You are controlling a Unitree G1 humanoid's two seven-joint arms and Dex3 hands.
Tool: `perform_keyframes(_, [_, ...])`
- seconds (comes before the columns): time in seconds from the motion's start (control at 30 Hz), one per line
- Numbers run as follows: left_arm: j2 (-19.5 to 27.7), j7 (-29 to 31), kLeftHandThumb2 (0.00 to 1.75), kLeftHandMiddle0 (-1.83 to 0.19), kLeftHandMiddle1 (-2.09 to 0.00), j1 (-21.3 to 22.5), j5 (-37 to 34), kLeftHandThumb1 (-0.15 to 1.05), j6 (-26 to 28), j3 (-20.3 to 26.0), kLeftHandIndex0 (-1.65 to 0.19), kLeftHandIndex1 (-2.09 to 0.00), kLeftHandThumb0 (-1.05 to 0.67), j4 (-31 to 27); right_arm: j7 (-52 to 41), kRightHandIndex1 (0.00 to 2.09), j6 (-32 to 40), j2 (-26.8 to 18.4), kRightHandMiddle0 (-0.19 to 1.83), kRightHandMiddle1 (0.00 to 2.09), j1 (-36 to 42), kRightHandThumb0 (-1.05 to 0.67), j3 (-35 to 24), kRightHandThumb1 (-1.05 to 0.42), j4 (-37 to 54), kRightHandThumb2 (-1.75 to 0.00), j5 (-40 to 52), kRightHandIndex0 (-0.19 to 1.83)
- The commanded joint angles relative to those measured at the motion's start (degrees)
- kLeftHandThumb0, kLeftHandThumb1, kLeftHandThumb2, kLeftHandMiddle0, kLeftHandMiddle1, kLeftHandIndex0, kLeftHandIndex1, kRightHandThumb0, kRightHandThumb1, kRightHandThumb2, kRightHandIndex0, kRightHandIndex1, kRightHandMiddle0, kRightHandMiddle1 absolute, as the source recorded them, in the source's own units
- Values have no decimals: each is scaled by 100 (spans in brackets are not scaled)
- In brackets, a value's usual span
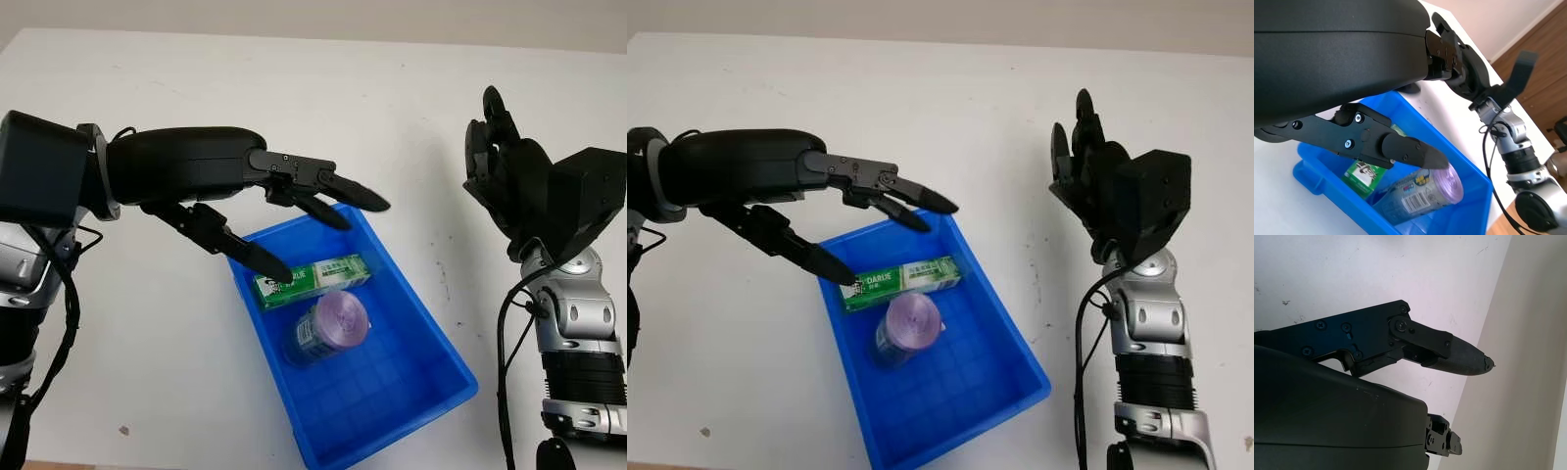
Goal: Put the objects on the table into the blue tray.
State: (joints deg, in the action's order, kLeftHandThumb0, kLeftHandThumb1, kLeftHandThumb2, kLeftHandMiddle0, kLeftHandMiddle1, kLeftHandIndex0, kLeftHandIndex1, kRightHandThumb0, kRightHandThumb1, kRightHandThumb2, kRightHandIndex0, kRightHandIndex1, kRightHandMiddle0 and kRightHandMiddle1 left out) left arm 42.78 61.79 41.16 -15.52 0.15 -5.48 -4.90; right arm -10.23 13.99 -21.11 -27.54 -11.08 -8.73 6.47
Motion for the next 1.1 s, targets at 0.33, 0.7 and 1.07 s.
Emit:
perform_keyframes(0.33, [-1162,-2213,40,6,-6,560,250,103,11,878,3,-6,-59,1717,-28,0,-83,16,-19,0,-76,-71,-27,-105,-66,-69,57,-19])
perform_keyframes(0.7, [-1896,-3624,62,19,0,805,483,105,-1090,1401,19,0,-78,4492,-152,0,-271,3,-19,0,-172,-71,-6,-105,-156,-75,99,-19])
perform_keyframes(1.07, [-2237,-4110,69,19,0,958,582,105,-1705,1590,19,0,-79,6055,35,0,-319,148,-19,0,-209,-75,-9,-105,-174,-76,99,-19])
